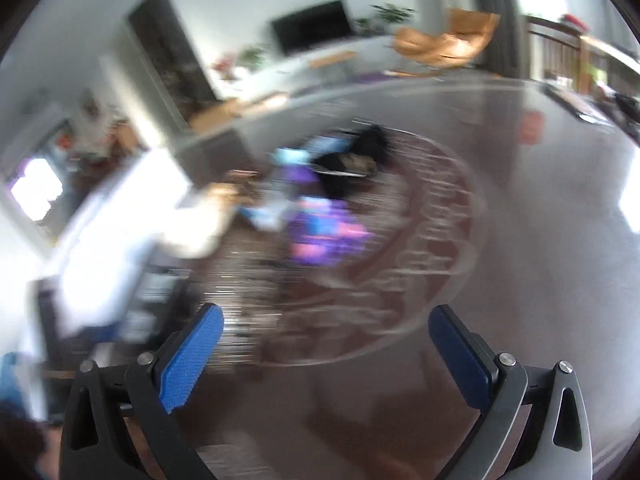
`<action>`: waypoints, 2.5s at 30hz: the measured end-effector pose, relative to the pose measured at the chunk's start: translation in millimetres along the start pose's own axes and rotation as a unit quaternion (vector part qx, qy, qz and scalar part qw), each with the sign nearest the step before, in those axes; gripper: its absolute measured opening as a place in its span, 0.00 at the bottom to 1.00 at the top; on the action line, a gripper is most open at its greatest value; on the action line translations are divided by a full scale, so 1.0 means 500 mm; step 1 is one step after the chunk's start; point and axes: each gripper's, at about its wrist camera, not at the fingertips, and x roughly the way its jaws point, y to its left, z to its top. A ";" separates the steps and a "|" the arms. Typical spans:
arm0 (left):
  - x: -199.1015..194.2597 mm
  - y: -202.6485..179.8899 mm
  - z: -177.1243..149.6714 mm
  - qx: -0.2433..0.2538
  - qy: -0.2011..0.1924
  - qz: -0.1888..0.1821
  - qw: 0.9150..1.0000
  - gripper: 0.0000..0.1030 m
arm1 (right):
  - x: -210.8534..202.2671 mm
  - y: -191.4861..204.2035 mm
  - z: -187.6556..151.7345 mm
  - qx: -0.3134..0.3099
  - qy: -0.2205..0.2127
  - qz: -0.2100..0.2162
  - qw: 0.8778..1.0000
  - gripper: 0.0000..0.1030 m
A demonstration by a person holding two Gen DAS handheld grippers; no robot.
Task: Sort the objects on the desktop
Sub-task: 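Set the black box down flat on the table with the left gripper, then close the left gripper on the black box while the right gripper grasps the rhinestone bow clip, then carry the black box and rhinestone bow clip over the white bin and open both grippers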
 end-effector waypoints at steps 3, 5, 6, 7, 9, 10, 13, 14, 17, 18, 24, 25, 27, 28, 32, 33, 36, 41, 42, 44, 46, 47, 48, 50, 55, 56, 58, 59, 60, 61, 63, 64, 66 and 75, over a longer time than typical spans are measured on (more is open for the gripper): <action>0.000 0.000 0.000 0.000 0.000 0.000 1.000 1.00 | 0.023 0.068 0.009 -0.004 0.017 0.019 1.000 1.00; 0.000 0.001 0.000 -0.001 0.000 0.001 1.000 1.00 | 0.063 0.086 0.017 -0.007 0.032 0.004 0.999 1.00; -0.001 0.003 -0.001 -0.002 -0.001 0.002 1.000 1.00 | 0.083 0.093 0.014 -0.014 0.043 -0.006 0.999 1.00; -0.002 0.004 -0.001 -0.003 -0.001 0.002 1.000 1.00 | 0.107 0.102 0.014 -0.024 0.057 -0.013 0.998 1.00; -0.003 0.005 -0.001 -0.003 -0.001 0.002 1.000 1.00 | 0.147 0.110 0.011 -0.039 0.081 -0.022 0.996 1.00; -0.003 0.005 -0.001 -0.003 -0.001 0.002 1.000 1.00 | 0.155 0.109 0.010 -0.041 0.083 -0.024 0.995 1.00; -0.002 0.004 -0.001 -0.003 -0.001 0.002 1.000 1.00 | 0.163 0.095 0.009 -0.041 0.077 -0.025 0.996 0.77; -0.002 0.005 -0.001 -0.003 -0.001 0.002 1.000 1.00 | 0.161 0.092 0.009 -0.042 0.077 -0.020 0.996 0.72; -0.001 0.003 0.000 -0.003 -0.001 0.002 1.000 1.00 | 0.145 0.070 0.003 -0.031 0.083 0.016 0.996 0.67; -0.001 0.004 0.000 -0.003 -0.001 0.002 1.000 1.00 | 0.130 0.056 -0.002 -0.027 0.086 0.037 0.995 0.67; -0.001 0.003 0.000 -0.003 -0.001 0.002 1.000 1.00 | 0.068 -0.019 -0.043 -0.011 0.090 0.082 0.993 0.71; -0.001 0.004 0.000 -0.003 -0.001 0.003 1.000 1.00 | 0.058 -0.033 -0.048 -0.011 0.087 0.075 0.993 0.71; -0.001 0.004 0.000 -0.004 -0.001 0.003 1.000 1.00 | 0.032 -0.067 -0.055 -0.002 0.076 0.064 0.995 0.74; -0.001 0.004 0.000 -0.004 -0.001 0.003 1.000 1.00 | 0.019 -0.082 -0.057 0.004 0.067 0.059 0.996 0.76; -0.001 0.004 0.000 -0.003 -0.001 0.003 1.000 1.00 | -0.032 -0.109 -0.054 0.012 0.029 0.028 0.999 0.89; -0.001 0.004 0.000 -0.003 -0.001 0.003 1.000 1.00 | -0.040 -0.098 -0.051 0.007 0.027 0.023 0.999 0.92; -0.001 0.004 0.000 -0.004 -0.001 0.003 1.000 1.00 | -0.034 -0.046 -0.052 -0.016 0.034 0.023 0.999 0.95; 0.000 0.001 -0.002 -0.003 -0.001 0.004 1.000 1.00 | 0.050 0.030 -0.070 -0.072 0.058 -0.024 0.995 0.95; 0.001 0.001 -0.002 -0.003 -0.001 0.004 1.000 1.00 | 0.070 0.034 -0.072 -0.075 0.067 -0.037 0.994 0.96; 0.001 0.001 -0.002 -0.004 -0.001 0.004 1.000 1.00 | 0.082 0.042 -0.076 -0.097 0.055 -0.061 0.992 0.95; 0.006 -0.003 0.004 -0.005 0.005 0.006 1.000 1.00 | 0.092 0.040 -0.075 -0.106 0.060 -0.075 0.990 0.77; 0.009 -0.006 0.007 -0.005 0.008 0.007 1.000 1.00 | 0.089 0.037 -0.075 -0.108 0.056 -0.081 0.989 0.61; 0.010 -0.009 0.009 -0.003 0.010 0.006 1.000 1.00 | 0.086 0.030 -0.074 -0.107 0.059 -0.075 0.990 0.58; 0.010 -0.013 0.009 0.008 0.009 -0.002 1.000 1.00 | 0.073 0.011 -0.071 -0.094 0.063 -0.057 0.992 0.50; -0.019 0.005 -0.004 -0.005 -0.020 -0.028 0.999 0.56 | 0.007 -0.026 -0.080 -0.090 0.055 -0.045 0.993 0.50; -0.023 0.009 -0.010 -0.008 -0.022 -0.034 0.999 0.56 | -0.006 -0.024 -0.082 -0.093 0.053 -0.041 0.993 0.50; -0.041 0.011 -0.028 -0.007 -0.032 -0.037 0.999 0.56 | -0.029 -0.030 -0.088 -0.094 0.050 -0.034 0.994 0.50; -0.052 0.010 -0.035 -0.007 -0.038 -0.038 0.999 0.56 | -0.036 -0.031 -0.091 -0.093 0.048 -0.031 0.994 0.50; -0.070 0.008 -0.043 -0.009 -0.045 -0.043 0.998 0.56 | -0.047 -0.031 -0.092 -0.094 0.046 -0.026 0.994 0.50; -0.083 0.007 -0.048 -0.012 -0.050 -0.048 0.998 0.56 | -0.051 -0.027 -0.093 -0.095 0.045 -0.024 0.994 0.50; -0.125 0.006 -0.049 -0.025 -0.063 -0.064 0.996 0.56 | -0.056 -0.011 -0.092 -0.100 0.045 -0.018 0.994 0.50; -0.142 0.007 -0.049 -0.030 -0.068 -0.072 0.995 0.56 | -0.059 -0.003 -0.090 -0.104 0.045 -0.016 0.993 0.50; -0.193 0.014 -0.047 -0.044 -0.086 -0.098 0.990 0.56 | -0.063 0.028 -0.081 -0.115 0.044 -0.009 0.992 0.50; -0.391 0.193 -0.025 -0.118 -0.139 -0.117 0.976 0.56 | -0.097 0.290 0.012 -0.197 0.015 0.084 0.977 0.50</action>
